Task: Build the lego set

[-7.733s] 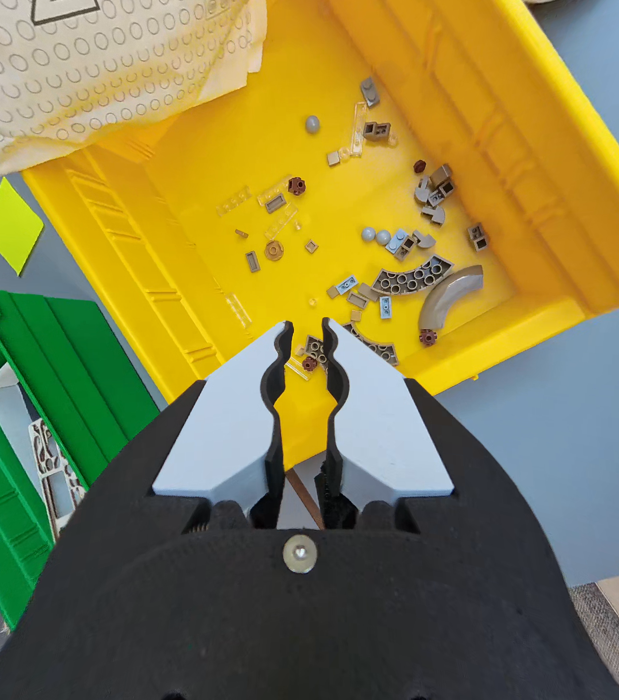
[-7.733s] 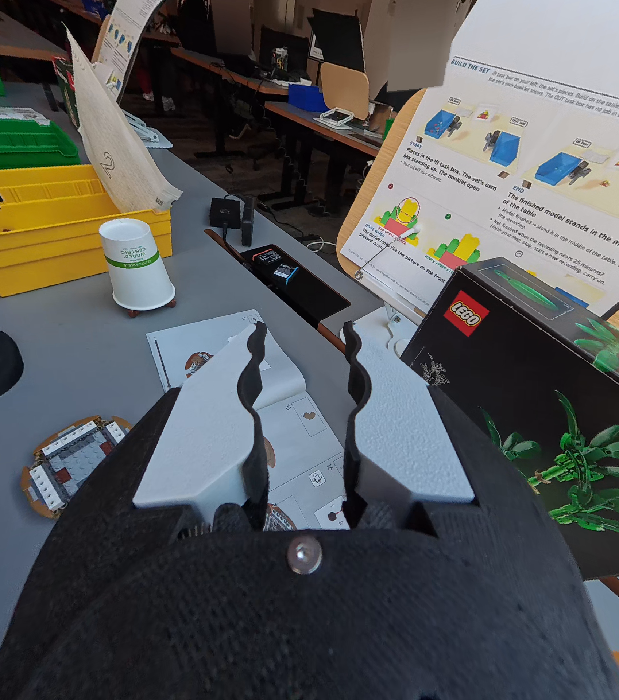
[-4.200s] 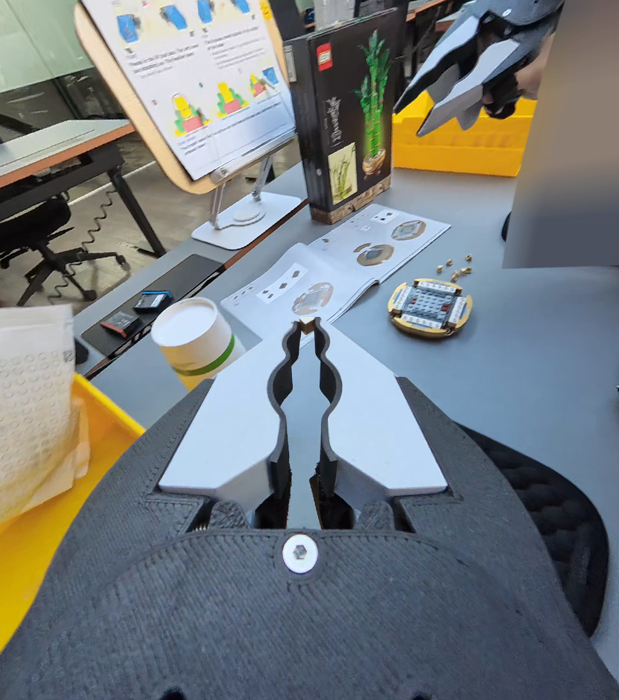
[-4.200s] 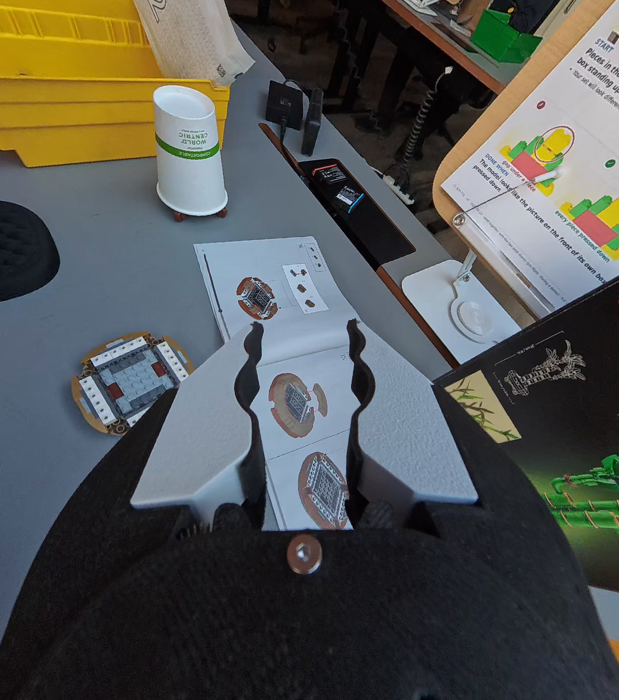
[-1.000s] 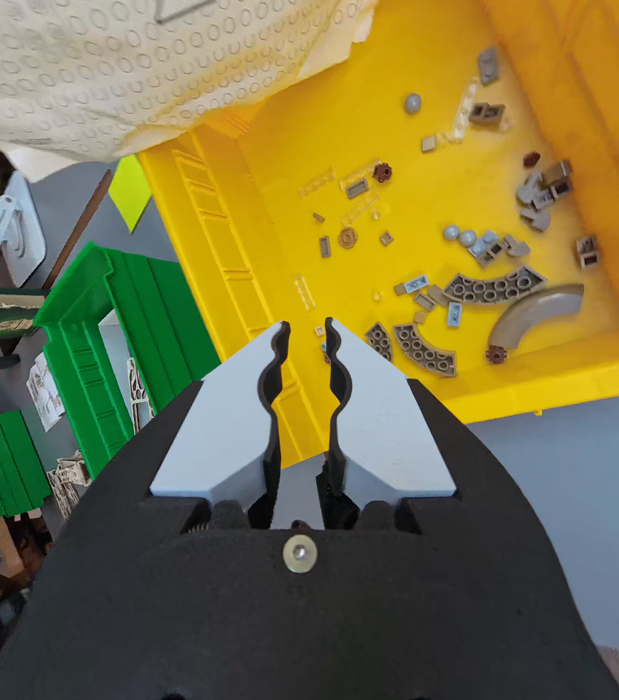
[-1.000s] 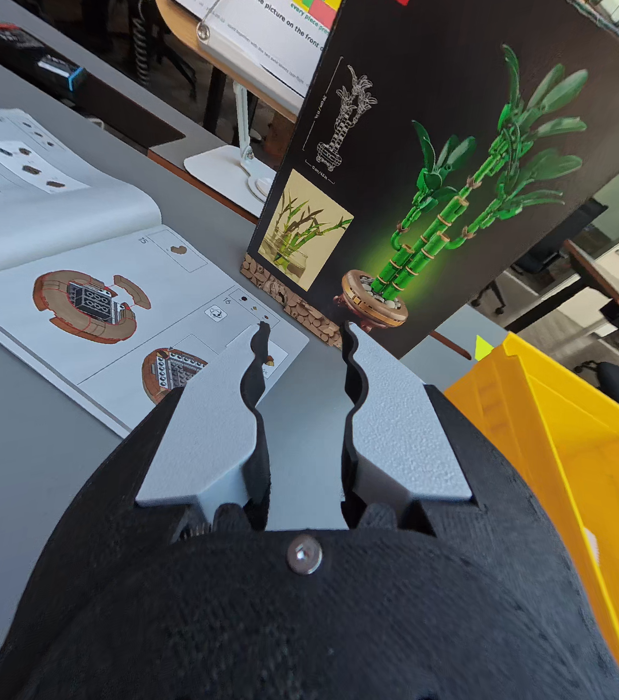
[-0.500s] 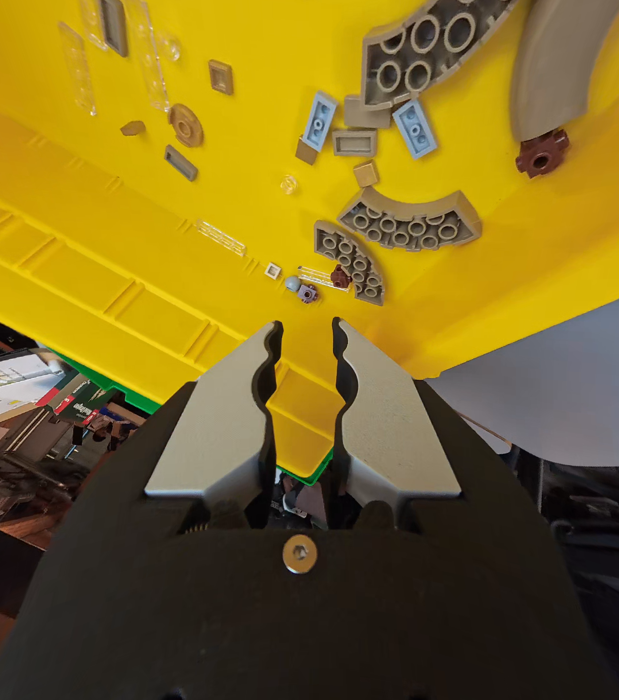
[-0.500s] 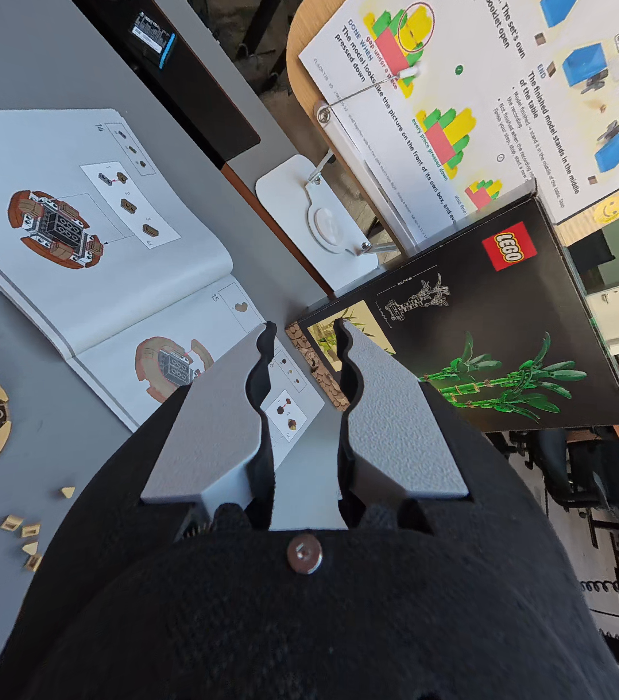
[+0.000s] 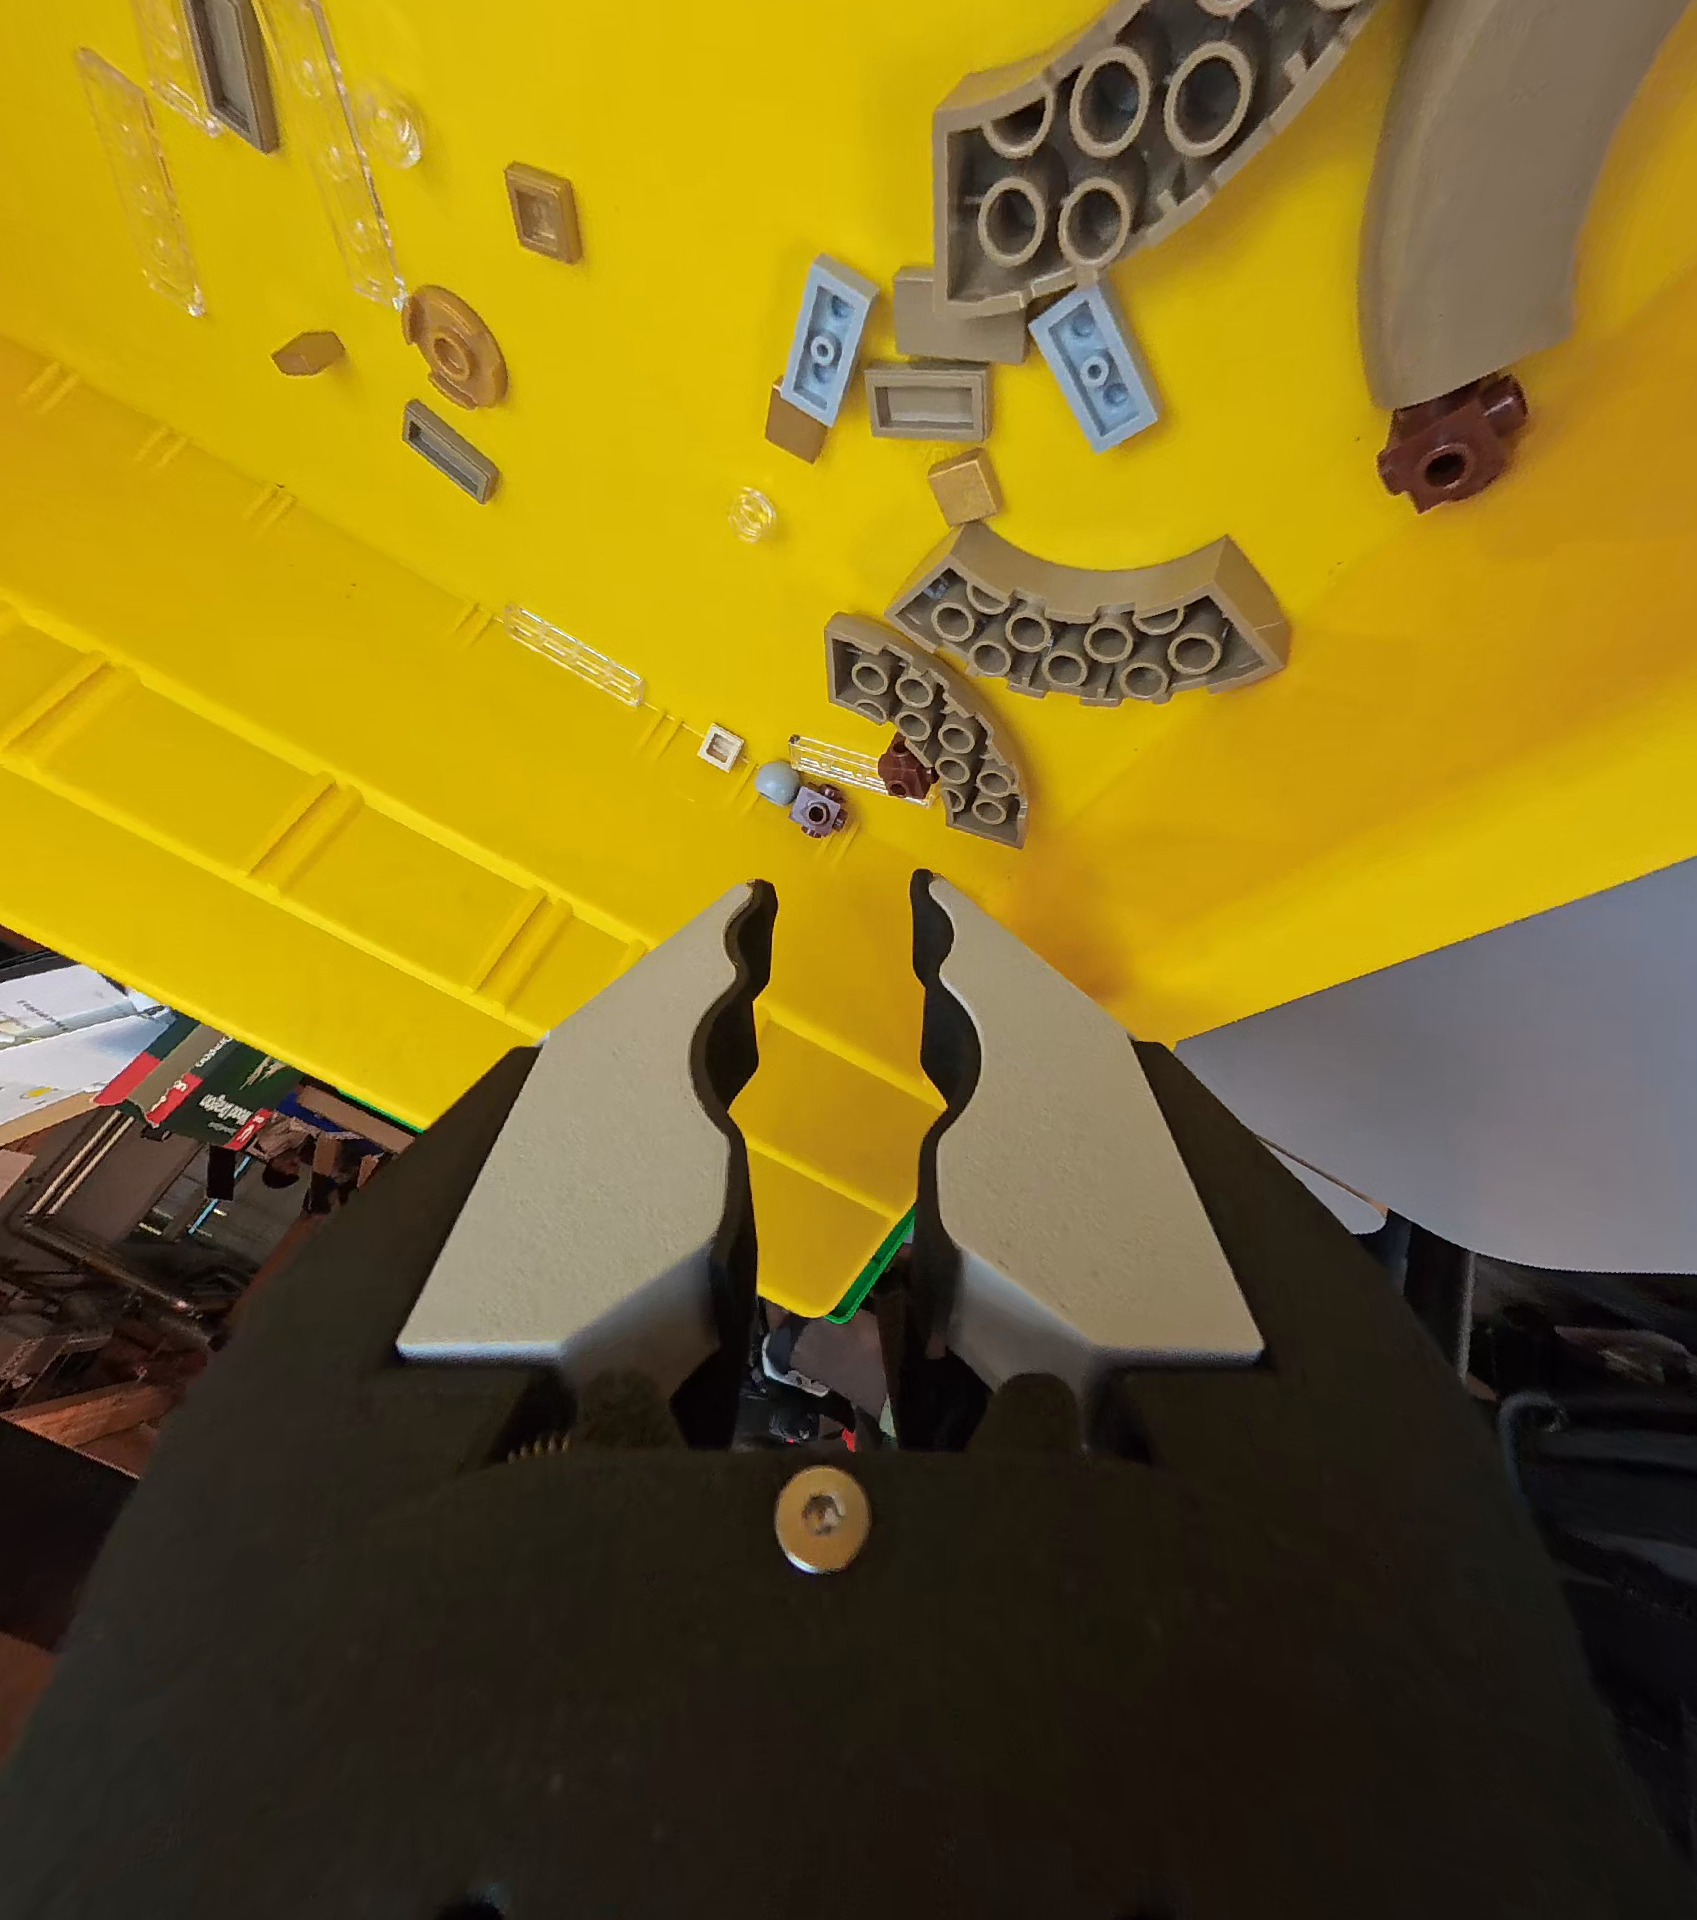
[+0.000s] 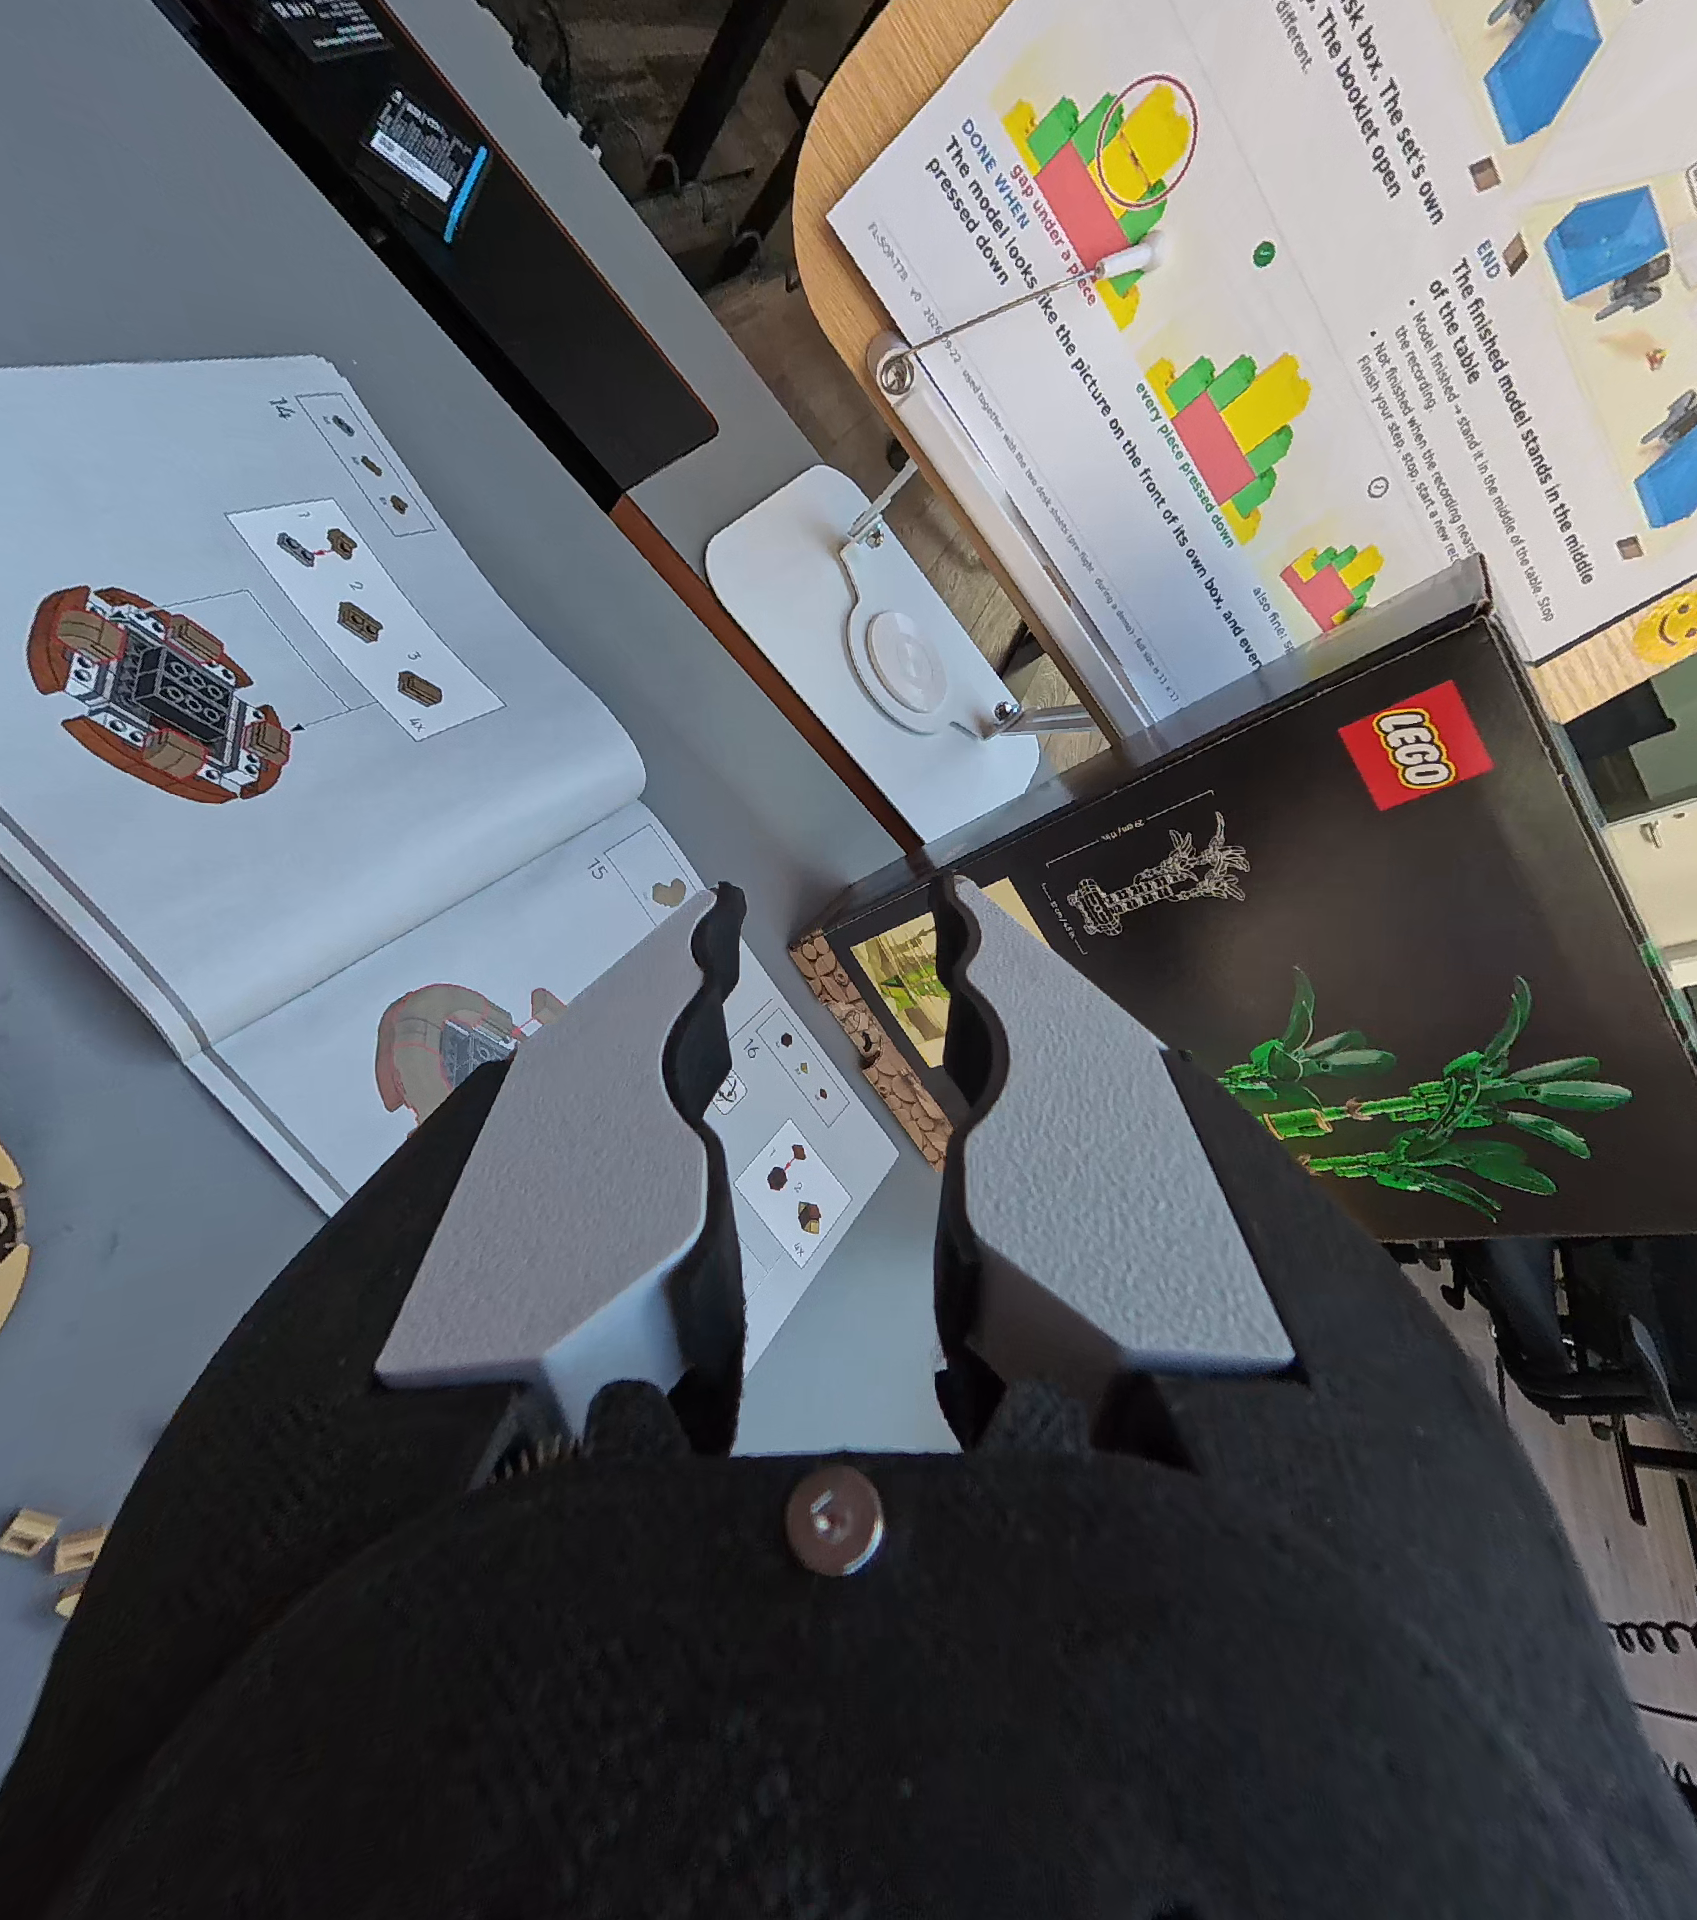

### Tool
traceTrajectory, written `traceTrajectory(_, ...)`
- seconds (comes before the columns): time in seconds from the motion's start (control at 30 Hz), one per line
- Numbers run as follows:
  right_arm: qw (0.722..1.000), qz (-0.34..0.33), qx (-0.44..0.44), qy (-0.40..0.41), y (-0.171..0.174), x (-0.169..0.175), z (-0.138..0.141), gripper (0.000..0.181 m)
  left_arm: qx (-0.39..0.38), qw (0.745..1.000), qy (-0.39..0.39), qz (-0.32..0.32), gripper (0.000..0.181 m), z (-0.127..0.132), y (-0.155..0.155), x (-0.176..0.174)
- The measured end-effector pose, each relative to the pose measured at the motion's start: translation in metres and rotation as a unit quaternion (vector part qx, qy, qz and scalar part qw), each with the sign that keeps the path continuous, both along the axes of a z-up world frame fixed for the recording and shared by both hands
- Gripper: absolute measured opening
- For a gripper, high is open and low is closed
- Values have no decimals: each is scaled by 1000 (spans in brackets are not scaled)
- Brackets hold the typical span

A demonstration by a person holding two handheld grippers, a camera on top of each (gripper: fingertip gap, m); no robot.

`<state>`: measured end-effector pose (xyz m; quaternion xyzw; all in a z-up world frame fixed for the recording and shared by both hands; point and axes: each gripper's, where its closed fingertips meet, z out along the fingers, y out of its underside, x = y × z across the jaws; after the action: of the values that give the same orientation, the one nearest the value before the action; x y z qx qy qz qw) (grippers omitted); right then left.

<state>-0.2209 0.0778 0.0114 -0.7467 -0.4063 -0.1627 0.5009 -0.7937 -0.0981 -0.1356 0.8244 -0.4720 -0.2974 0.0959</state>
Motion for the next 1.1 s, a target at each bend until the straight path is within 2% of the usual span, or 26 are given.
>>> traceTrajectory(0.43, 1000, 15, -7, 0, 5, -11, -4, 39, 22, 1000, -8, 11, 26, 8, 1, 1)
traceTrajectory(1.1, 999, 2, -31, 8, 11, 5, -25, 39, 42, 999, -3, 16, 26, 17, 5, 2)
